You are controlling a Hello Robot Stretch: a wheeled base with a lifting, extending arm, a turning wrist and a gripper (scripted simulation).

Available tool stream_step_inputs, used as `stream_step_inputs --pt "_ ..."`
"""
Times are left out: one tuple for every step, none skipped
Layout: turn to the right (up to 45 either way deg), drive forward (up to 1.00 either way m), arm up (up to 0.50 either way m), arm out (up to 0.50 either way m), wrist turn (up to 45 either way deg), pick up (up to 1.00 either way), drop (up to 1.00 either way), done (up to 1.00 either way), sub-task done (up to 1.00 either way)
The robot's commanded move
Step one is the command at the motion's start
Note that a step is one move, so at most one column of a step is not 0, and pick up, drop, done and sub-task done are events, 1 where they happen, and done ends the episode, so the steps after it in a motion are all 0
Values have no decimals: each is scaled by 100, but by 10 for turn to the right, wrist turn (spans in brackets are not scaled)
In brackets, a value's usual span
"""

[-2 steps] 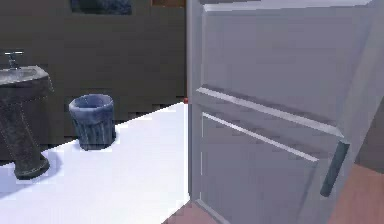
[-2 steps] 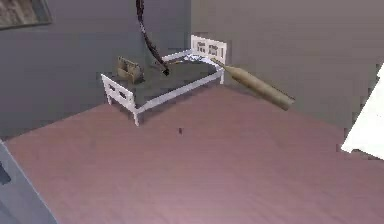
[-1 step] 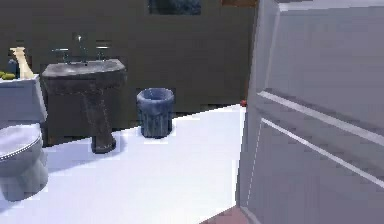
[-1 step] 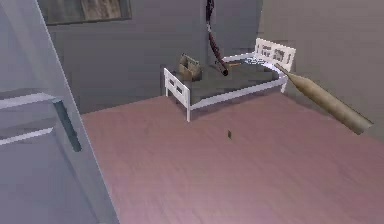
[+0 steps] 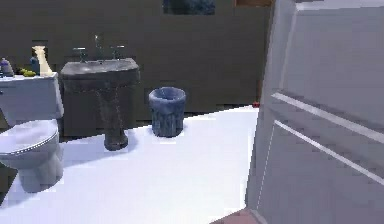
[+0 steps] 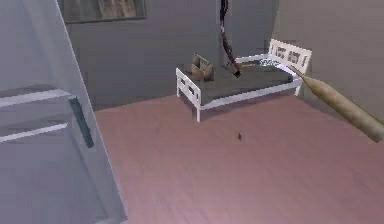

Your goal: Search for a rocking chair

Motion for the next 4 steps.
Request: stream_step_inputs --pt "0 100 0 0 0 0 0 0 0" --pt "0 45 0 0 0 0 0 0 0" --pt "360 0 0 0 0 0 0 0 0" --pt "0 100 0 0 0 0 0 0 0"
